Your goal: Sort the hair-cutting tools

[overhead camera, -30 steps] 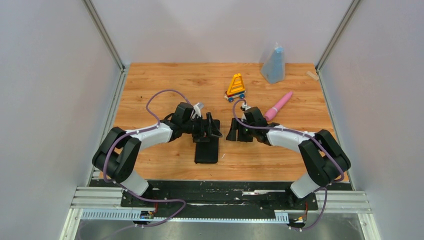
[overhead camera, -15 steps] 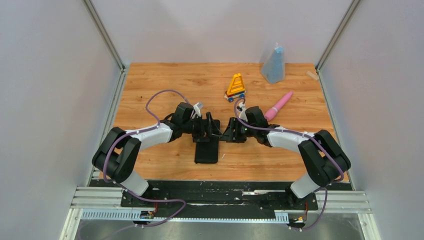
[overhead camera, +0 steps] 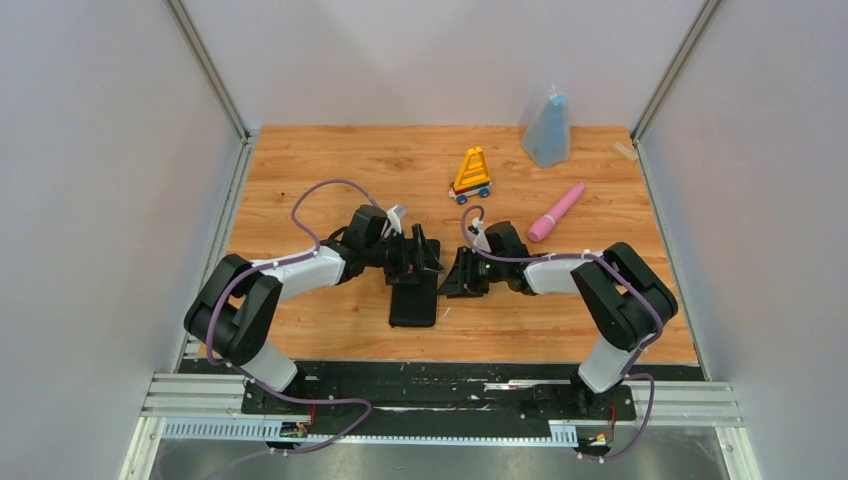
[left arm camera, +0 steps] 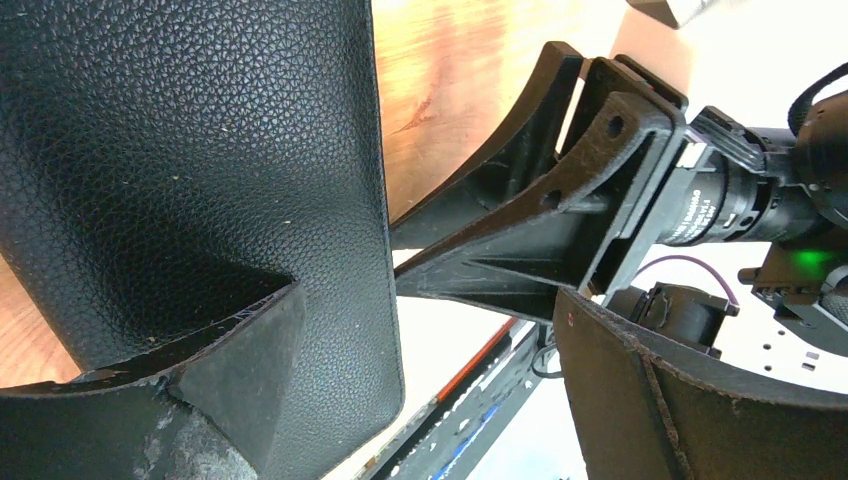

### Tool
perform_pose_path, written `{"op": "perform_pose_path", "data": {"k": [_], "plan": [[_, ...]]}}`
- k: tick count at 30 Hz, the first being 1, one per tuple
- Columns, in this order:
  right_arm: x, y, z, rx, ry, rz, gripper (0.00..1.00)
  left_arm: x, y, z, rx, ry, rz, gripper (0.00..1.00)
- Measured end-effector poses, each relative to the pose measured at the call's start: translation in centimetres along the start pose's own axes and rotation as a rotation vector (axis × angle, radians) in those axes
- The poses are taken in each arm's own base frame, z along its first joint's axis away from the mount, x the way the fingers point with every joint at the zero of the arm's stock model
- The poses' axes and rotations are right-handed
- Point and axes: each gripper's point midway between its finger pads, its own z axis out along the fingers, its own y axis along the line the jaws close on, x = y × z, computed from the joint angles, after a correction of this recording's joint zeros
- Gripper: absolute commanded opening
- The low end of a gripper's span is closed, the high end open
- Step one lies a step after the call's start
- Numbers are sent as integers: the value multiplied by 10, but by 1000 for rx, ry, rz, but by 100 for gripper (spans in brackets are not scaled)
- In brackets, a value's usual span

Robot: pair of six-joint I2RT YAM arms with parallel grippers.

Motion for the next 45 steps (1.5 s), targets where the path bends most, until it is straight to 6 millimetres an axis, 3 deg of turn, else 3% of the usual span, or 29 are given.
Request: {"op": "perform_pose_path", "data": {"k": [8, 14, 18, 24, 28, 32, 36, 40, 45], "plan": [[4, -3, -2, 5, 3, 10, 39, 0, 1, 0, -5, -3, 0, 99], [-7, 15, -10, -40, -47, -14, 40, 0, 1, 0, -2, -5, -7, 99], [-8, 17, -5, -66, -45, 3, 38, 0, 1, 0, -2, -5, -8, 99], [0, 1, 8, -44, -2, 53, 29, 0, 1, 0, -2, -5, -16, 99], [1, 1, 10, -49, 10, 60, 27, 0, -1, -1, -1, -7, -18, 100], [2, 0, 11, -50, 17, 62, 27, 0, -4, -16, -29, -26, -5, 99], [1, 0, 11, -51, 19, 55, 27, -13, -3, -41, -99, -94, 30, 94], [1, 0, 12, -51, 21, 43, 26, -28, 17, -60, -188, -148, 38, 87], [1, 0, 12, -51, 28, 31, 26, -27, 57, -57, -293, -109, 3, 77]]}}
